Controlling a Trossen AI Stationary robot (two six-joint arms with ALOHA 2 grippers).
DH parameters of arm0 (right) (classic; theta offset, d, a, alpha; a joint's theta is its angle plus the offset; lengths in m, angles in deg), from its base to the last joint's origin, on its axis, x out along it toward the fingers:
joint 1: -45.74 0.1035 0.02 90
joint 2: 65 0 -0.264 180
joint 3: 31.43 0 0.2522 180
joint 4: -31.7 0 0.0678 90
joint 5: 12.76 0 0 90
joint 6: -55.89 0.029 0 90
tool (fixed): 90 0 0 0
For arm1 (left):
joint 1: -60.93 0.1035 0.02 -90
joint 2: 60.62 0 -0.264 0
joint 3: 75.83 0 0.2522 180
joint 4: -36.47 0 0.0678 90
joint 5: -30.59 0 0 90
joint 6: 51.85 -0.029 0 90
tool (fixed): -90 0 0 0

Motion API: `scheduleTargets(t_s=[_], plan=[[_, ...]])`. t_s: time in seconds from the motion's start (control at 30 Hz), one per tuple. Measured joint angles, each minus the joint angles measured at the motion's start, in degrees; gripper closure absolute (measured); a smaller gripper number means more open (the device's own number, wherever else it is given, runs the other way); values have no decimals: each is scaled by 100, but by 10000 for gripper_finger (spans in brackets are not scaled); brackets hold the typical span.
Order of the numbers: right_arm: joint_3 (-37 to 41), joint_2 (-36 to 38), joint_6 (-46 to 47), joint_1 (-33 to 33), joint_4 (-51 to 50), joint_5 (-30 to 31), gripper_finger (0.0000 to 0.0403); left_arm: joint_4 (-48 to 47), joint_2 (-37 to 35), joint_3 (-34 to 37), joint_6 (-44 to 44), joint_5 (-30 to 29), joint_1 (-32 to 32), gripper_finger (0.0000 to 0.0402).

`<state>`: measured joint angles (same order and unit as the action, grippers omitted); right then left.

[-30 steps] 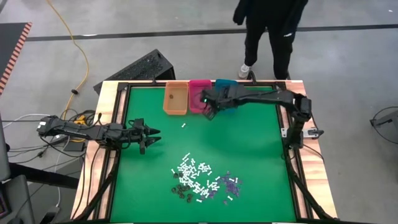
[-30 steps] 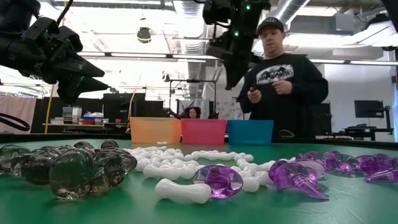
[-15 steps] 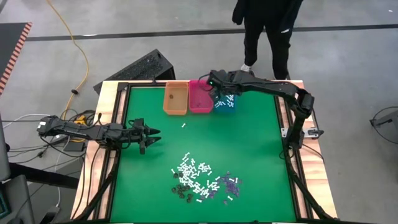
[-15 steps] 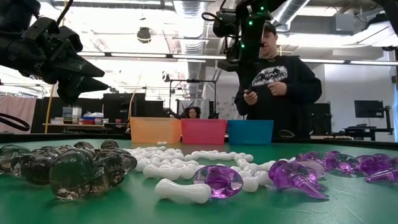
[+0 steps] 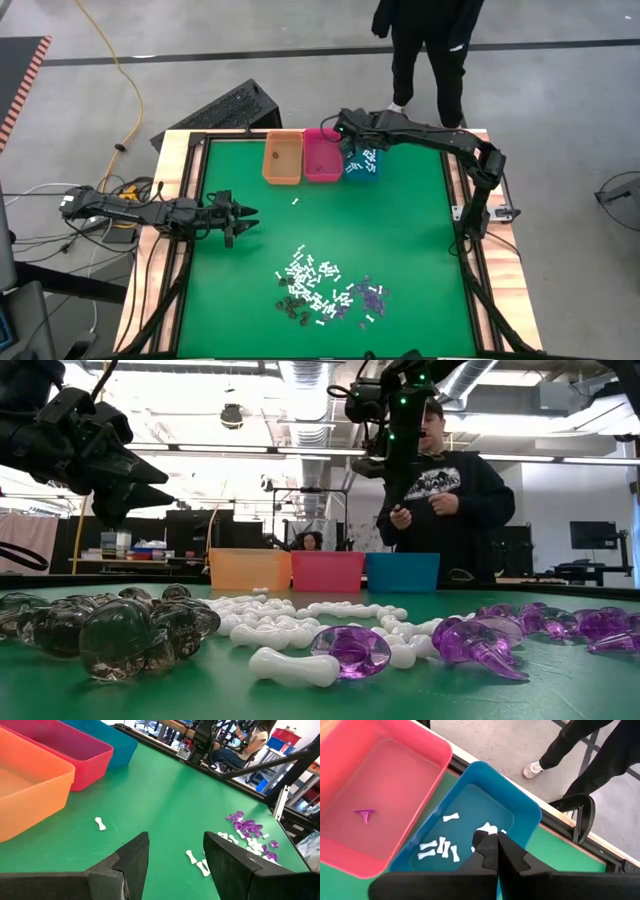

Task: Sort Halloween decoration
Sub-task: Put the white bone toy into the blue bin

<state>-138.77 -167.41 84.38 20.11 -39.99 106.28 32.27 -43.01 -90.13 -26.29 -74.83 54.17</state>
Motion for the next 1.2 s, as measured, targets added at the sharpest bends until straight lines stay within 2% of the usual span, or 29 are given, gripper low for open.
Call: scheduleTargets(t_s=[0.57, 0.9, 1.03, 1.2], plan=[[18, 0, 2, -2, -29, -4, 381, -2, 0, 0, 20, 2, 0, 223], [782, 4, 131, -165, 62, -219, 367, -3, 0, 0, 20, 2, 0, 223], [1080, 2, -56, -229, 413, -477, 349, -1, 1, 1, 20, 4, 0, 223], [1228, 2, -320, -286, 736, -797, 304, 4, 2, 2, 20, -7, -2, 223]])
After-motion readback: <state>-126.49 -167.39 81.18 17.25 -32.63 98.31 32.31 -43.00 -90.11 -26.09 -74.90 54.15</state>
